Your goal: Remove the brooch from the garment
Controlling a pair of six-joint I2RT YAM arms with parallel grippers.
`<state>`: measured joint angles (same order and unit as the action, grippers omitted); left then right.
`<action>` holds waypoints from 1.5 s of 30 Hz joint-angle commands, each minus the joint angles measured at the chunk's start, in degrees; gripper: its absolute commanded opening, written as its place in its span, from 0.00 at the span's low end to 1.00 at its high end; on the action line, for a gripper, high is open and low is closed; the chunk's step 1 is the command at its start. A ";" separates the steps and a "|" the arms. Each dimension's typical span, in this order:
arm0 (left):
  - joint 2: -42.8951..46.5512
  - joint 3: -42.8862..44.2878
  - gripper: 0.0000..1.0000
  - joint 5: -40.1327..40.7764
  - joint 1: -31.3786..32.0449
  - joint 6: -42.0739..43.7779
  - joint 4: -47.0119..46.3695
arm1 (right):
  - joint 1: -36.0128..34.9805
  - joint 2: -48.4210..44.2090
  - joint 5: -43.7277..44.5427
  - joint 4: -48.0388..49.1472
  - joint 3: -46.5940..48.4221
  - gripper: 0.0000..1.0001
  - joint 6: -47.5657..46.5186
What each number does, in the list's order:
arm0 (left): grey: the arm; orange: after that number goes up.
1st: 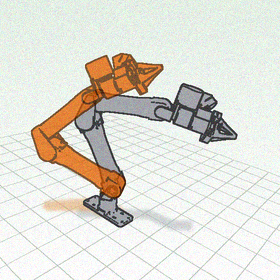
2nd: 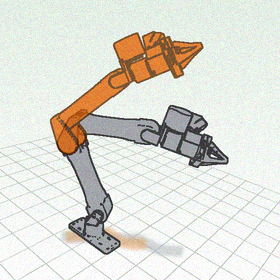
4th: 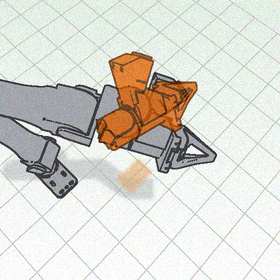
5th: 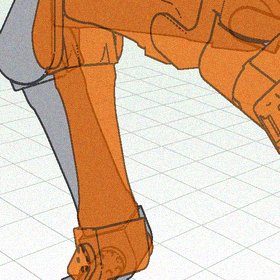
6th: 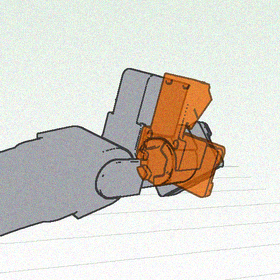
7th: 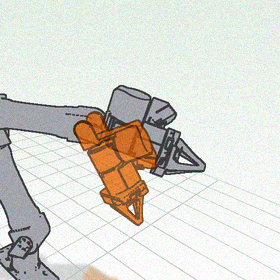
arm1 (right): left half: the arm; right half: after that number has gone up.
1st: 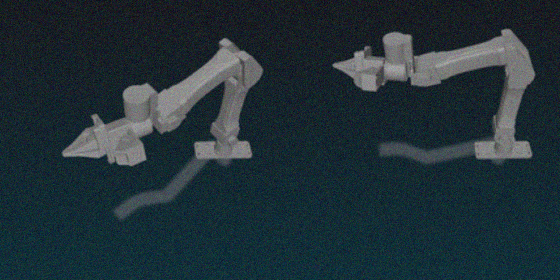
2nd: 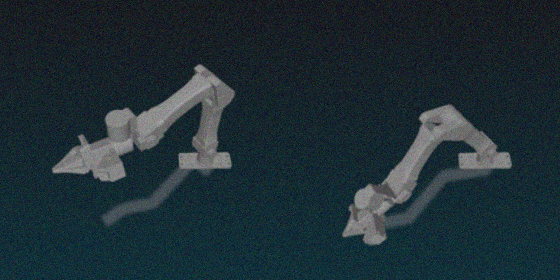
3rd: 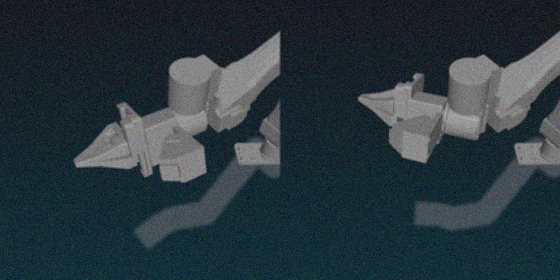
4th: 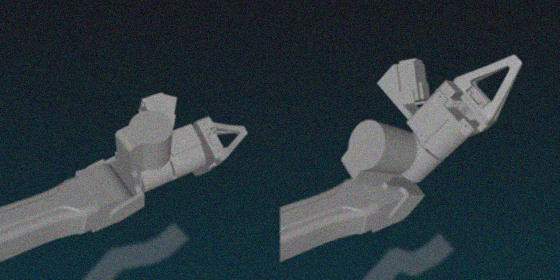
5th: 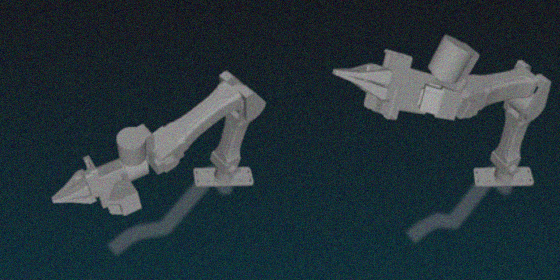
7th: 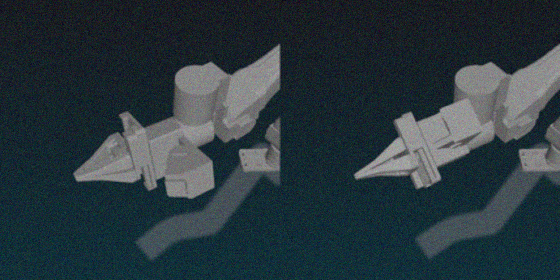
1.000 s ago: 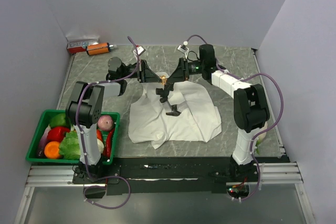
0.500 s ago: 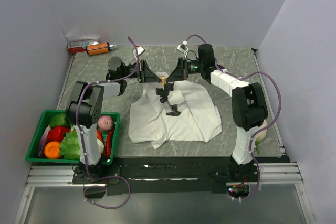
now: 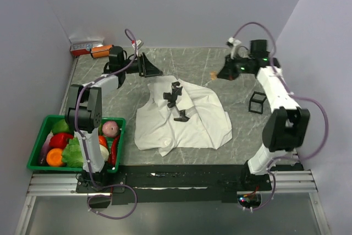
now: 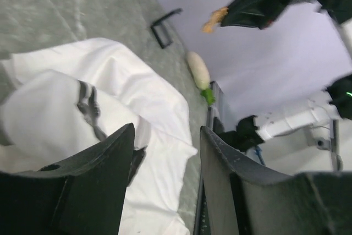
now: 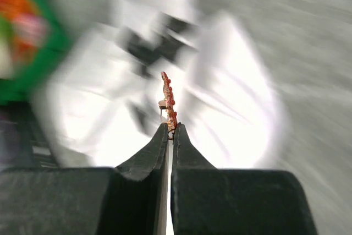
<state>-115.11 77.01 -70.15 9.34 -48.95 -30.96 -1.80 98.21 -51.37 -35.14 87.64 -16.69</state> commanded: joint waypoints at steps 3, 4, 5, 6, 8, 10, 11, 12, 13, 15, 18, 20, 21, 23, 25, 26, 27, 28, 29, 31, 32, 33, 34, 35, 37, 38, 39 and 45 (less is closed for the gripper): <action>0.86 8.33 0.56 5.11 0.50 17.04 20.15 | 8.21 -13.30 28.33 -18.66 -8.34 0.00 -32.34; 0.50 8.94 0.56 5.20 0.50 17.04 20.24 | 9.44 -15.92 30.87 -17.96 -10.45 0.00 -34.18; 0.33 9.21 0.55 5.37 0.50 16.78 20.15 | 9.80 -16.99 35.59 -16.21 -13.95 0.00 -37.51; -0.20 9.29 0.55 5.37 0.50 16.26 19.80 | 10.15 -17.87 37.64 -15.76 -15.46 0.00 -39.11; -0.64 9.73 0.55 5.20 0.50 15.55 19.01 | 10.94 -19.46 42.55 -13.22 -19.06 0.00 -42.79; -1.17 10.52 0.55 5.11 0.50 15.46 19.27 | 11.12 -20.34 45.04 -11.02 -21.35 0.00 -44.91; -1.34 10.79 0.55 5.11 0.50 15.55 19.36 | 11.03 -20.52 46.09 -10.22 -23.37 0.00 -47.19; -1.52 11.05 0.55 5.11 0.50 15.64 19.45 | 11.03 -20.52 47.84 -7.78 -24.52 0.00 -48.34; -1.61 11.40 0.55 5.02 0.50 15.55 19.36 | 11.03 -20.61 48.82 -6.45 -25.57 0.00 -50.27; -2.05 11.76 0.55 4.76 0.41 15.11 18.84 | 11.12 -20.34 51.27 -2.68 -28.65 0.00 -52.30; -1.87 11.41 0.55 4.32 0.50 14.32 17.86 | 11.03 -19.03 54.96 2.69 -31.82 0.00 -54.59; -1.70 10.97 0.55 4.41 0.41 14.49 17.78 | 11.03 -18.15 56.46 7.00 -33.05 0.00 -56.43; -1.35 10.79 0.55 4.49 0.41 14.84 18.39 | 11.03 -17.01 57.08 8.40 -33.32 0.00 -56.79; -1.00 10.35 0.56 4.76 0.41 15.55 19.00 | 11.03 -15.60 57.96 10.69 -33.23 0.00 -57.05; -0.38 9.65 0.56 4.93 0.41 16.16 19.88 | 11.12 -13.76 58.93 12.28 -33.06 0.00 -56.79; -0.03 9.47 0.56 5.11 0.41 16.77 20.23 | 11.03 -13.14 59.11 13.59 -32.62 0.00 -56.79; 0.32 9.30 0.56 5.11 0.41 17.13 20.85 | 10.94 -12.18 59.20 14.12 -32.44 0.00 -56.70; 0.59 8.86 0.56 5.20 0.41 17.39 21.11 | 11.03 -11.56 58.94 14.39 -32.01 0.00 -56.79; 0.76 8.68 0.56 5.29 0.41 17.92 21.38 | 11.03 -10.94 58.85 14.57 -31.83 0.00 -57.14; 1.20 8.07 0.56 5.37 0.41 18.01 21.56 | 10.94 -9.54 59.20 15.88 -32.52 0.00 -58.45; 1.38 7.89 0.56 5.46 0.41 18.10 21.47 | 10.94 -9.10 59.37 17.11 -32.61 0.00 -58.81; 1.64 7.80 0.56 5.46 0.50 18.19 21.64 | 10.94 -8.48 59.46 17.55 -32.62 0.00 -58.90; 1.73 7.89 0.56 5.55 0.50 18.53 22.08 | 11.03 -8.22 59.46 17.99 -32.62 0.00 -58.90; 1.82 7.80 0.56 5.55 0.59 18.89 22.34 | 10.94 -7.87 59.55 18.61 -32.53 0.00 -58.90; 2.08 7.71 0.56 5.73 0.59 19.15 22.61 | 11.03 -6.99 59.64 18.88 -32.35 0.00 -59.07; 2.17 7.54 0.56 5.73 0.59 19.33 22.78 | 11.03 -6.64 59.64 19.05 -32.44 0.00 -59.33; 2.34 7.54 0.56 5.73 0.59 19.42 22.87 | 11.03 -6.37 59.72 19.83 -32.70 0.00 -59.69; 2.35 7.71 0.56 5.81 0.76 19.86 23.40 | 10.86 -4.70 59.55 20.89 -33.93 0.00 -59.78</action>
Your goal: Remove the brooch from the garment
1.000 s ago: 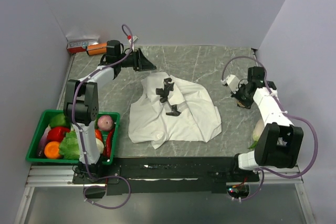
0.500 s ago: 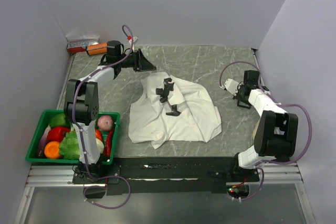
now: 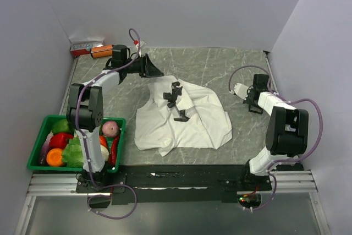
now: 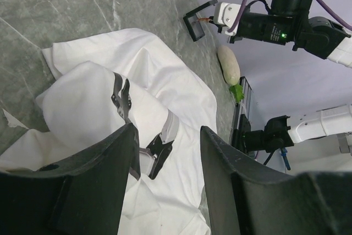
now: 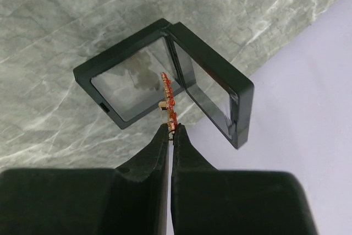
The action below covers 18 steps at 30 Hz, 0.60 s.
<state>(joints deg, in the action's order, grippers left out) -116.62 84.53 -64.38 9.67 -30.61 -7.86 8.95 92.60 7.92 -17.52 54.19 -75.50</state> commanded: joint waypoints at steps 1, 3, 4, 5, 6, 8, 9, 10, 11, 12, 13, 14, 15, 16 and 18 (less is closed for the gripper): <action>3.77 0.11 0.56 0.04 0.44 1.52 0.39 | -0.07 1.18 0.69 4.41 -1.19 0.00 -0.96; 3.85 0.19 0.56 0.04 0.52 1.69 0.56 | -0.33 1.71 1.21 5.30 -1.90 0.02 -0.87; 3.85 0.19 0.56 0.13 0.52 1.78 0.74 | -0.60 1.71 1.48 5.74 -2.51 0.05 -0.70; 3.94 0.11 0.56 0.04 0.52 1.96 0.83 | -0.69 1.54 1.57 6.26 -2.95 0.08 -0.44; 3.94 0.19 0.56 0.04 0.52 1.96 0.91 | -0.95 1.01 1.66 6.18 -3.30 0.16 -0.35; 3.94 0.02 0.56 -0.13 0.52 1.78 0.74 | -1.39 0.22 1.57 4.78 -4.18 0.25 0.97; 3.85 0.02 0.56 -0.05 0.52 1.61 0.56 | -1.57 -0.74 1.31 3.90 -4.27 0.30 1.67; 3.68 -0.15 0.56 -0.13 0.61 1.52 0.30 | -1.65 -1.10 1.04 2.85 -4.19 0.33 3.59; 3.77 -0.07 0.56 -0.13 0.61 1.26 0.21 | -2.00 -1.62 0.95 1.71 -4.10 0.35 4.74; 3.59 -0.07 0.57 -0.13 0.61 1.26 0.12 | -2.27 -2.59 0.87 -0.48 -3.92 0.39 5.88; 3.59 0.02 0.56 -0.22 0.61 1.17 0.12 | -2.62 -3.12 0.52 -1.89 -3.14 0.41 8.42; 3.50 0.11 0.56 -0.22 0.61 1.17 0.12 | -3.06 -3.82 0.08 -3.12 -2.61 0.43 9.92; 3.24 0.28 0.56 -0.22 0.70 1.34 0.21 | -3.24 -5.05 -1.14 -5.75 -1.99 0.47 11.33; 3.33 0.37 0.56 -0.22 0.70 1.26 0.21 | -3.50 -5.49 -1.68 -7.16 -0.51 0.49 13.95; 3.06 0.63 0.56 -0.31 0.87 1.25 0.21 | -4.37 -6.37 -4.21 -11.11 1.69 0.57 16.69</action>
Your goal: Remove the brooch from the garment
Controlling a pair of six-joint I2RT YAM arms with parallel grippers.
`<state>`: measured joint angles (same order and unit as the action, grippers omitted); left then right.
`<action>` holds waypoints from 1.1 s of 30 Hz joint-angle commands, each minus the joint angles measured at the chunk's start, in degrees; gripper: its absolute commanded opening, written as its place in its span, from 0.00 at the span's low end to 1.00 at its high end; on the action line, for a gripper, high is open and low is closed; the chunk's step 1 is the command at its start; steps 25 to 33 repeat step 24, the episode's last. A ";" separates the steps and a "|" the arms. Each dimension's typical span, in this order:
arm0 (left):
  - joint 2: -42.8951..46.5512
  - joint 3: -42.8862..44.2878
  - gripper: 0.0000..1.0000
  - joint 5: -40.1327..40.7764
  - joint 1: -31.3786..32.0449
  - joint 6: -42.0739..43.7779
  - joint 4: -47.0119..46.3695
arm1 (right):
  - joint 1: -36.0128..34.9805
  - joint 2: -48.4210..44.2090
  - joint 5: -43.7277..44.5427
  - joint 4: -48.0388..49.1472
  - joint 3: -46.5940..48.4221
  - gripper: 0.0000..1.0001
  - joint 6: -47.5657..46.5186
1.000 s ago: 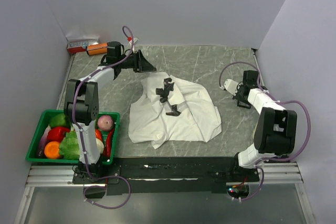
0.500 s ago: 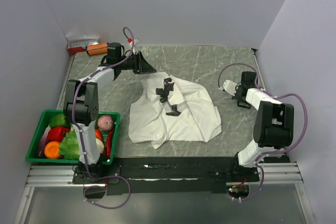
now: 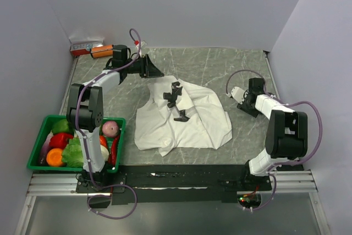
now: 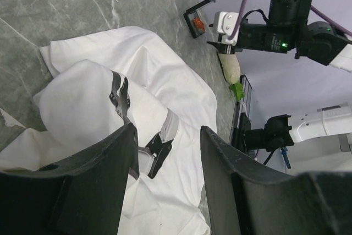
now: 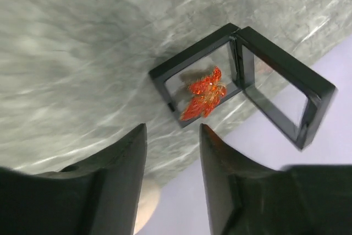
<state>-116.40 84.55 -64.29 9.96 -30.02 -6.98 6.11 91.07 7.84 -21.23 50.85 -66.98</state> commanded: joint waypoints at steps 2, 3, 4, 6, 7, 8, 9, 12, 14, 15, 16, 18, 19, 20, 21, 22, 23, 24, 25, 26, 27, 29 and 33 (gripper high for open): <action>2.84 0.88 0.57 -0.48 0.77 0.84 -0.49 | -2.24 -5.11 -7.47 -15.12 9.86 0.64 13.18; 2.84 0.96 0.57 -0.48 0.77 0.93 -0.23 | -2.94 -5.63 -10.62 -17.76 11.62 0.75 14.93; 2.84 1.05 0.57 -0.66 0.77 1.10 -0.22 | -3.55 -5.90 -16.13 -22.23 15.12 0.78 18.26; 2.84 1.84 0.57 -0.92 0.77 1.98 1.43 | -4.52 -6.08 -22.30 -25.68 19.00 0.99 21.09; 2.76 2.45 0.57 -0.92 0.68 2.77 2.75 | -5.40 -5.82 -27.73 -27.18 23.29 1.00 24.76; 2.58 3.07 0.57 -0.84 0.50 4.60 3.98 | -5.49 -5.64 -30.92 -28.41 25.68 1.00 27.14; 2.49 4.55 0.57 -0.66 0.42 5.58 6.61 | -5.67 -4.68 -33.30 -28.51 28.14 1.00 29.78; 2.49 7.80 0.60 0.57 -0.02 9.53 10.40 | -5.76 -2.92 -32.91 -22.03 36.15 1.00 44.09; 2.93 9.57 0.63 1.62 -0.55 13.31 14.18 | -8.56 -1.86 -23.10 -18.42 40.80 1.00 55.61; 3.11 11.40 0.65 2.84 -0.64 14.63 15.32 | -9.09 -0.55 -20.61 -16.84 42.56 1.00 57.38; 3.37 12.29 0.71 3.47 -0.90 17.08 17.77 | -9.62 0.07 -19.19 -16.47 46.14 1.00 58.53; 3.37 16.14 0.75 5.04 -1.69 19.72 20.77 | -10.24 1.30 -17.51 -14.29 48.72 1.00 58.63; 3.28 17.39 0.77 5.14 -2.04 21.48 22.26 | -10.33 1.74 -17.50 -13.66 51.08 1.00 58.72; 3.20 18.44 0.79 4.88 -3.09 22.02 23.41 | -10.33 2.27 -17.33 -13.40 52.49 1.00 59.15; 3.20 20.11 0.86 4.53 -3.71 22.11 23.51 | -10.33 3.32 -17.15 -12.96 53.81 1.00 59.77; 3.11 20.99 0.93 4.44 -4.32 21.24 23.25 | -10.33 3.94 -17.15 -12.61 56.79 1.00 60.82; 3.02 22.05 0.96 4.70 -5.72 20.71 22.90 | -10.33 4.55 -17.15 -12.60 58.56 1.00 61.26; 2.93 24.32 0.96 4.88 -6.52 20.27 22.11 | -10.33 5.43 -17.15 -12.34 60.14 1.00 61.79; 2.93 24.32 0.96 4.88 -6.52 20.27 22.11 | -10.33 5.43 -17.15 -12.34 60.14 1.00 61.79; 2.93 24.32 0.96 4.88 -6.52 20.27 22.11 | -10.33 5.43 -17.15 -12.34 60.14 1.00 61.79; 2.93 24.32 0.96 4.88 -6.52 20.27 22.11 | -10.33 5.43 -17.15 -12.34 60.14 1.00 61.79; 2.93 24.32 0.96 4.88 -6.52 20.27 22.11 | -10.33 5.43 -17.15 -12.34 60.14 1.00 61.79; 2.93 24.32 0.96 4.88 -6.52 20.27 22.11 | -10.33 5.43 -17.15 -12.34 60.14 1.00 61.79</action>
